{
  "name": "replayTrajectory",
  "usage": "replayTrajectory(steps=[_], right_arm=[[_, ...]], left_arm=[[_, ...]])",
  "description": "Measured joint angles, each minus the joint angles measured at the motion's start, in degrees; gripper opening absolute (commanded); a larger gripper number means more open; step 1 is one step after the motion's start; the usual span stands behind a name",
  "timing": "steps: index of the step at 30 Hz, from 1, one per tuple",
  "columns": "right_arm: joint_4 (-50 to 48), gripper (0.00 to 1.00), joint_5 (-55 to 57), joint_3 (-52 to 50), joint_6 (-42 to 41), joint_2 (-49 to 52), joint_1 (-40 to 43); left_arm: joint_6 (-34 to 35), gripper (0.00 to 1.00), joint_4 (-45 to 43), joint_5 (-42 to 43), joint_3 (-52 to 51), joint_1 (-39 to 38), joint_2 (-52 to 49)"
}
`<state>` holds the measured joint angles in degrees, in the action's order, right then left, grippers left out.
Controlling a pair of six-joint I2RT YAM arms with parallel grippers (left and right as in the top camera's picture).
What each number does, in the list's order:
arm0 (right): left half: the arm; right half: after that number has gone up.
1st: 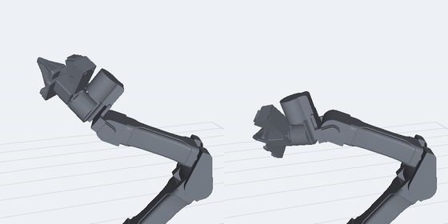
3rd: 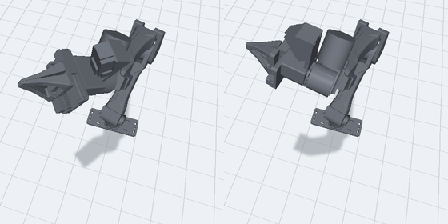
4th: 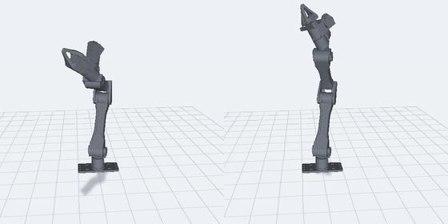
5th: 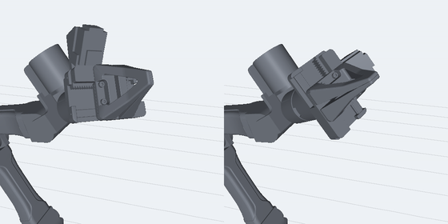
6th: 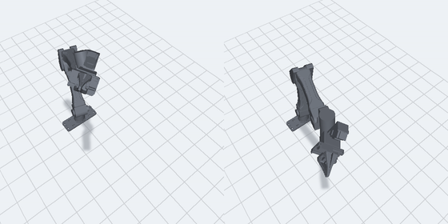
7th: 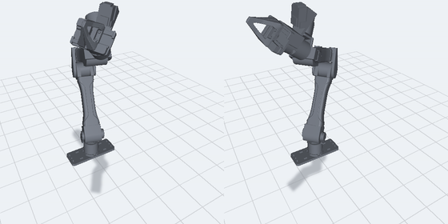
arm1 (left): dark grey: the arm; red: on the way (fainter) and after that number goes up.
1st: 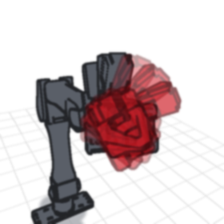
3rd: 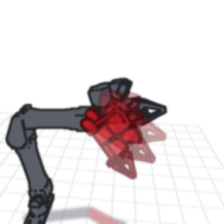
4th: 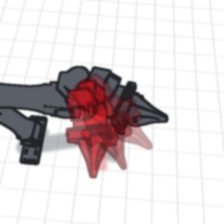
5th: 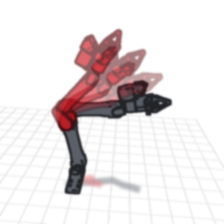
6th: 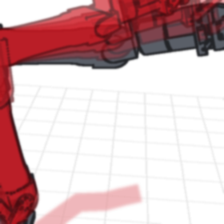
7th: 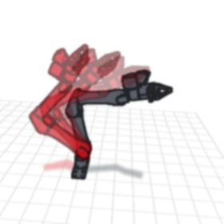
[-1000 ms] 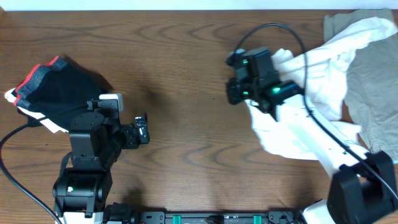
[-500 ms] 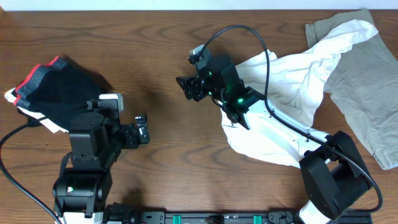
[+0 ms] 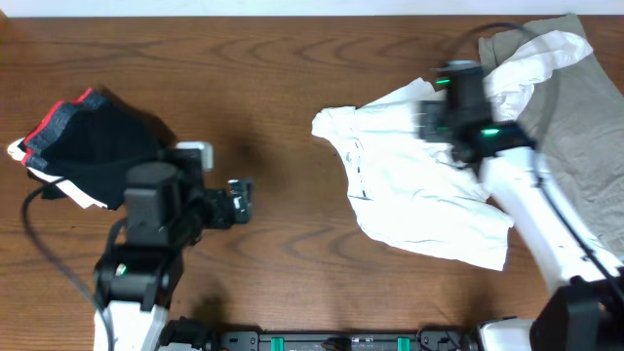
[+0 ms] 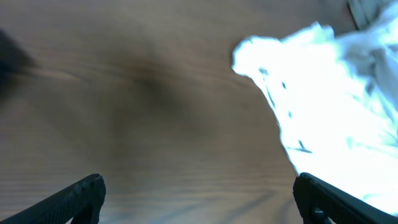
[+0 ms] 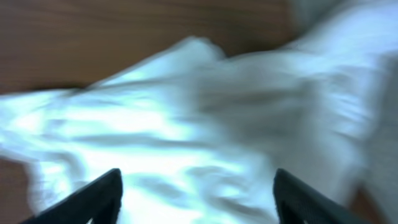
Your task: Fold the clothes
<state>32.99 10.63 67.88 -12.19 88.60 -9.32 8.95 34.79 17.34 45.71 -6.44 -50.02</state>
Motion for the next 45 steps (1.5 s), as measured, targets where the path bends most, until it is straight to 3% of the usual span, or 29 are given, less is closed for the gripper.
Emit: replayTrajectory(steps=[4, 11, 19, 28, 33, 37, 42, 45], right_arm=[[6.0, 0.52, -3.2, 0.0, -0.4, 0.6, 9.4], [11.2, 0.59, -6.0, -0.1, -0.3, 2.0, 19.1], [11.3, 0.59, -7.0, -0.1, -0.2, 2.1, 19.9], [11.4, 0.60, -7.3, -0.1, -0.2, 2.1, 19.9], [11.5, 0.60, -7.3, -0.1, -0.2, 2.1, 19.9], [11.6, 0.60, -7.3, -0.1, -0.2, 2.1, 19.9], [11.6, 0.60, -7.3, -0.1, -0.2, 2.1, 19.9], [11.6, 0.60, -7.3, -0.1, -0.2, 2.1, 19.9]], left_arm=[[3.8, 0.98, -3.6, 2.1, 0.0, -6.5, -7.0], [16.6, 0.98, -8.0, 3.7, 0.0, -20.6, -18.9], [28.4, 0.98, -19.0, 4.2, 0.0, -32.7, -33.9], [31.6, 0.98, -30.2, 2.3, 0.1, -39.0, -43.2], [32.1, 0.78, -36.3, 0.7, 0.1, -40.6, -48.0], [32.5, 0.47, -39.4, 0.2, 0.3, -41.5, -50.0], [32.4, 0.43, -39.8, 0.2, 0.3, -41.8, -50.8], [32.7, 0.20, -39.8, 0.0, 0.3, -41.8, -50.8]])
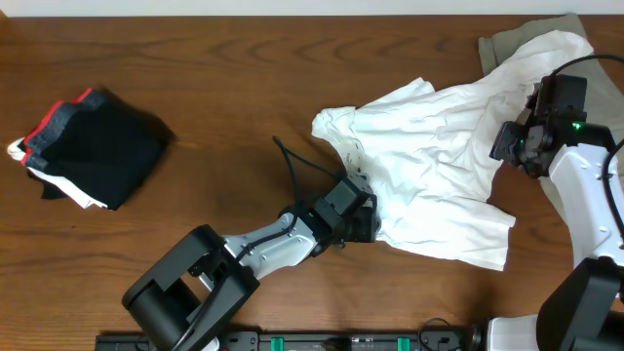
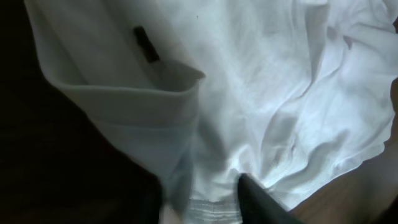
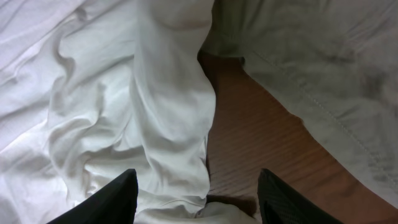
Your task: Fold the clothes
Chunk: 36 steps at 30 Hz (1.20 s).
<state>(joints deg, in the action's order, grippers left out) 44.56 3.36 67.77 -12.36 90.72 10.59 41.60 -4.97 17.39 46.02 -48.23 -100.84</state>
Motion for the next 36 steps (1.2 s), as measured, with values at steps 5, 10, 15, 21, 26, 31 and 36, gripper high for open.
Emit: replayTrajectory(steps=[5, 10, 15, 21, 26, 31, 36], right_arm=[[0.2, 0.60, 0.0, 0.0, 0.0, 0.0, 0.0], [0.3, 0.60, 0.0, 0.0, 0.0, 0.0, 0.0], [0.4, 0.61, 0.0, 0.0, 0.0, 0.0, 0.0], [0.4, 0.62, 0.4, 0.0, 0.3, 0.0, 0.0], [0.2, 0.61, 0.5, 0.0, 0.5, 0.0, 0.5], [0.3, 0.62, 0.5, 0.0, 0.7, 0.0, 0.8], [0.2, 0.62, 0.5, 0.0, 1.0, 0.0, 0.8]], left_arm=[[0.0, 0.06, 0.0, -1.1, 0.0, 0.0, 0.0], [0.0, 0.06, 0.0, -2.6, 0.0, 0.0, 0.0], [-1.4, 0.06, 2.6, -3.8, 0.0, 1.4, 0.7], [-5.7, 0.06, 14.8, -10.7, 0.0, 9.7, 10.5], [-10.7, 0.06, 20.5, -16.3, 0.0, 21.7, 21.3], [-14.4, 0.06, 21.1, -18.8, 0.0, 33.8, 25.2], [-15.6, 0.06, 23.1, -17.5, 0.0, 41.5, 25.4]])
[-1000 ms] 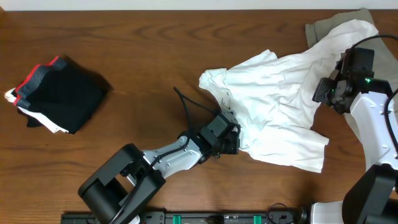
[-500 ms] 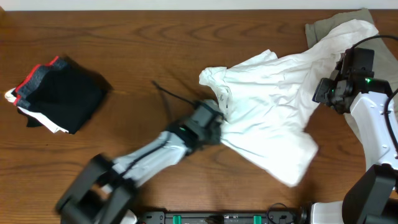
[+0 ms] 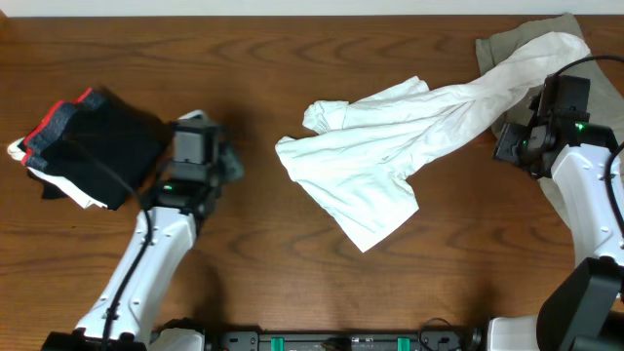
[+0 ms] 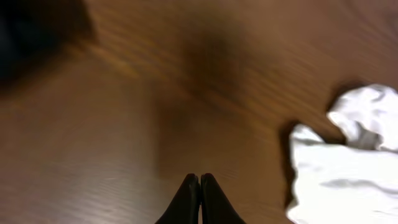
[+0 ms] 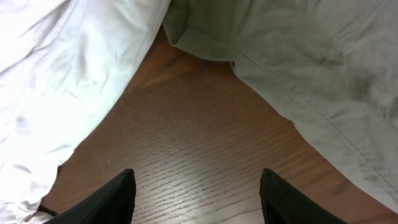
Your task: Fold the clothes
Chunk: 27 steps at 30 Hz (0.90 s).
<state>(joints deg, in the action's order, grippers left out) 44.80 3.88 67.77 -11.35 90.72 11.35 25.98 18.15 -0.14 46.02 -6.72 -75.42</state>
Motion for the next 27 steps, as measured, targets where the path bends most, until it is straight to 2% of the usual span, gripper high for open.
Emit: replayTrajectory(steps=[3, 4, 5, 6, 7, 8, 11, 15, 21, 27], right_arm=[[0.0, 0.63, 0.0, 0.0, 0.2, 0.0, 0.0], [0.0, 0.63, 0.0, 0.0, 0.3, 0.0, 0.0], [0.0, 0.63, 0.0, 0.0, 0.3, 0.0, 0.0], [0.0, 0.63, 0.0, 0.0, 0.3, 0.0, 0.0], [0.0, 0.63, 0.0, 0.0, 0.3, 0.1, 0.0], [0.0, 0.63, 0.0, 0.0, 0.3, 0.3, 0.0], [0.0, 0.63, 0.0, 0.0, 0.3, 1.1, 0.0], [0.0, 0.63, 0.0, 0.0, 0.3, 1.8, 0.0], [0.2, 0.63, 0.0, 0.0, 0.3, 1.9, 0.0], [0.6, 0.63, 0.0, 0.0, 0.3, 1.9, 0.0]], left_arm=[[-0.6, 0.06, 2.4, 5.0, 0.0, 0.5, 0.0], [-0.5, 0.10, 2.8, 7.3, 0.0, 0.2, 0.0], [-0.8, 0.29, 3.3, 9.8, 0.0, -0.2, 0.0], [-0.7, 0.53, 4.0, 12.3, 0.0, -0.8, 0.0], [-0.5, 0.64, 4.6, 14.4, 0.0, -1.6, 0.0], [-0.3, 0.68, 5.2, 16.0, 0.0, -2.6, 0.0], [0.9, 0.70, 5.6, 19.2, 0.0, -6.3, 0.0], [2.5, 0.70, 5.2, 18.3, 0.0, -10.6, -1.4], [4.4, 0.71, -2.4, 16.6, 0.0, -15.1, -9.8], [7.8, 0.71, -8.0, 16.2, 0.0, -15.6, -18.0]])
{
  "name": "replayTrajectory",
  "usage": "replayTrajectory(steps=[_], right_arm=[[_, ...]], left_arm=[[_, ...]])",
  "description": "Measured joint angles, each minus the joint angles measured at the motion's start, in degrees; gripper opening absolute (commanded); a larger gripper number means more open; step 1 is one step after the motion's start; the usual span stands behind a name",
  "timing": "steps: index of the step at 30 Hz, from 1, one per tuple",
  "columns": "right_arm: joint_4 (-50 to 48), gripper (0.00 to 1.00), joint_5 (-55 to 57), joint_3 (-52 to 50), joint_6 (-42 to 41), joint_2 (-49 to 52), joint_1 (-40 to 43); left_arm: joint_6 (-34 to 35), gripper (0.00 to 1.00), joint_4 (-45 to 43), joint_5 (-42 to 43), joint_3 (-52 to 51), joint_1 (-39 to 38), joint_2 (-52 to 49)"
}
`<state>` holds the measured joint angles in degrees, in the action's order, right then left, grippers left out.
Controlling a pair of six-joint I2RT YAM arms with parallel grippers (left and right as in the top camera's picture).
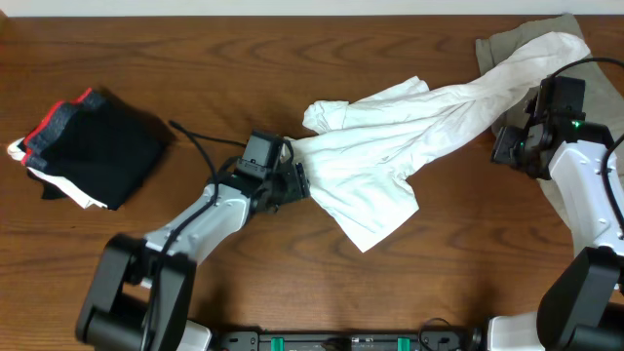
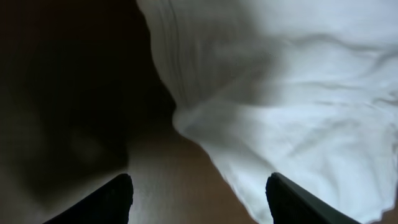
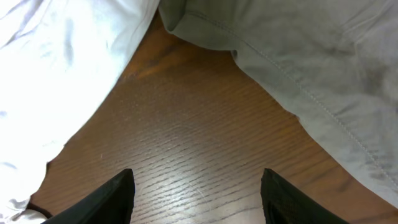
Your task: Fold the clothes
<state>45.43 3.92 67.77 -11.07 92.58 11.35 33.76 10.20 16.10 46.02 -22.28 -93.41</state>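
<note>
A white garment (image 1: 390,136) lies crumpled in a long band across the middle of the table, its far end resting on an olive-grey garment (image 1: 595,97). My left gripper (image 1: 297,181) is at the white garment's left edge, low over the wood. In the left wrist view the left gripper (image 2: 199,202) stands open, with the white cloth (image 2: 298,93) just ahead and nothing between its fingers. My right gripper (image 1: 507,148) hovers open over bare wood. From the right wrist, the right gripper (image 3: 196,199) sits between the white cloth (image 3: 56,74) and the olive-grey cloth (image 3: 323,62).
A folded stack of dark clothes with red and white edges (image 1: 93,146) sits at the far left. The brown wooden table (image 1: 244,283) shows bare along the front. The left arm's cable loops over the table left of the white garment.
My left gripper was shut over bare wood near the dark stack. Now it is open at the white garment's left edge. The right gripper and the garments have hardly changed.
First the white garment lay spread at centre-right, the right gripper over it and the left open near the dark stack. Then the left gripper was at its lower-left hem. Later the garment lay shifted left as a long band, and now the left gripper is beside it again.
</note>
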Motion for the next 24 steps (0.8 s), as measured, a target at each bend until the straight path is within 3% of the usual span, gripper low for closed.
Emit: replayTrajectory(steps=[7, 8, 13, 14, 24], right_arm=[[0.2, 0.63, 0.0, 0.0, 0.0, 0.0, 0.0], [0.3, 0.63, 0.0, 0.0, 0.0, 0.0, 0.0], [0.4, 0.63, 0.0, 0.0, 0.0, 0.0, 0.0], [0.4, 0.64, 0.0, 0.0, 0.0, 0.0, 0.0], [0.4, 0.64, 0.0, 0.0, 0.0, 0.0, 0.0]], left_arm=[[2.0, 0.70, -7.5, 0.0, 0.4, 0.0, -4.6], [2.3, 0.64, -7.7, 0.0, 0.5, 0.0, -4.8], [3.5, 0.13, -7.6, 0.7, 0.8, 0.0, -6.1], [3.9, 0.08, -7.5, 1.0, 0.7, -0.1, -6.5], [2.7, 0.06, -6.6, 2.0, 0.7, 0.0, -6.8]])
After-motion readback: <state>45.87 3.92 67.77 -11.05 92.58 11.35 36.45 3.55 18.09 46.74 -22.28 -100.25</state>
